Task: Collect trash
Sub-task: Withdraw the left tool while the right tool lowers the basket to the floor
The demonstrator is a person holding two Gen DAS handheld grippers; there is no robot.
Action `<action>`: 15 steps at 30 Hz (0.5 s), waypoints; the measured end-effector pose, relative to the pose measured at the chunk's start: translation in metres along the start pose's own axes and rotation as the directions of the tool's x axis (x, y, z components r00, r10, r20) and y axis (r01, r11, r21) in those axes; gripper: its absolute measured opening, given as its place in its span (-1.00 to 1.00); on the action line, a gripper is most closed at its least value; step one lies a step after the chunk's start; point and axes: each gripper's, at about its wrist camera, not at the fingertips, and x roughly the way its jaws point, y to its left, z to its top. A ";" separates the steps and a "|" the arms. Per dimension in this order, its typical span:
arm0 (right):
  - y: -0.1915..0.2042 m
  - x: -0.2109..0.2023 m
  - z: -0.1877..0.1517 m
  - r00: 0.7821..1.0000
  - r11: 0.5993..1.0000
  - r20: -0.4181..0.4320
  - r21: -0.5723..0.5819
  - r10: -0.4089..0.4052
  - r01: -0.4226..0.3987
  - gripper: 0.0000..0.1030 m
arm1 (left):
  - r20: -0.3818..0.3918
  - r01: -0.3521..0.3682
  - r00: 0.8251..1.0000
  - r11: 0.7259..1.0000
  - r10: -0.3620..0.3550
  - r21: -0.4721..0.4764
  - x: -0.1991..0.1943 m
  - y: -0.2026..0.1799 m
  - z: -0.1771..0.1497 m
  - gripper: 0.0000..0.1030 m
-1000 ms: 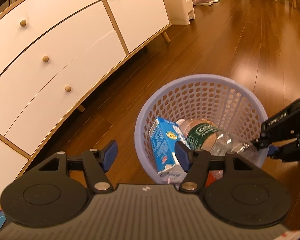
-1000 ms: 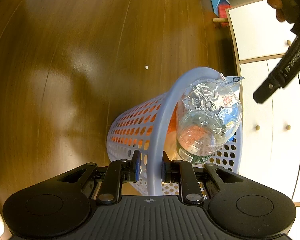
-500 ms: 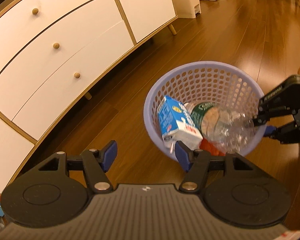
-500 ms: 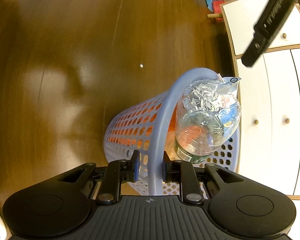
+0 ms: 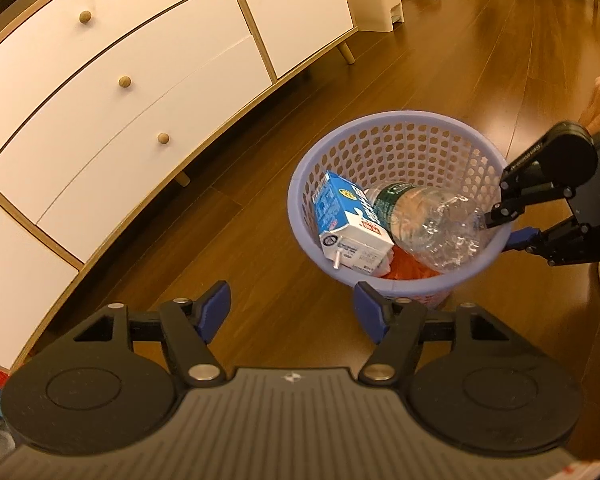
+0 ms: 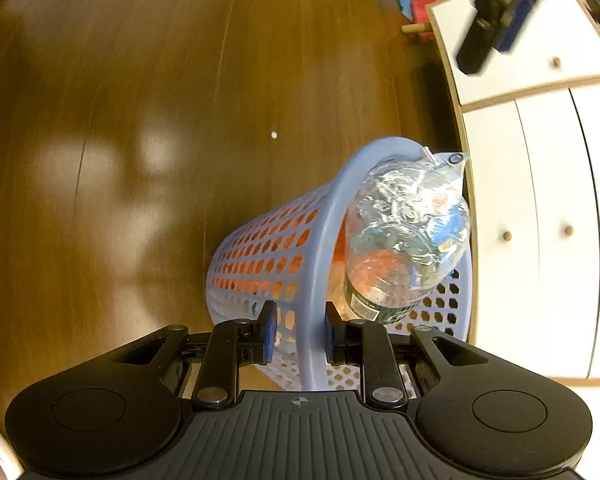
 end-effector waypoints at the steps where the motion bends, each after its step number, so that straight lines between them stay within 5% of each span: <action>1: -0.004 -0.003 0.000 1.000 0.999 0.005 0.034 0.014 -0.014 -0.61 | -0.003 0.001 1.000 1.000 -0.001 -0.002 -0.002 -0.001 -0.002 0.26; 9: -0.035 -0.046 0.006 0.994 0.939 0.085 0.331 0.069 -0.094 -0.59 | -0.006 0.020 1.000 0.999 -0.020 -0.031 -0.034 -0.014 -0.014 0.42; 15: -0.052 -0.087 0.004 0.989 0.817 0.136 0.564 0.054 -0.122 -0.59 | 0.003 0.008 1.000 0.996 -0.008 -0.094 -0.072 -0.026 -0.023 0.60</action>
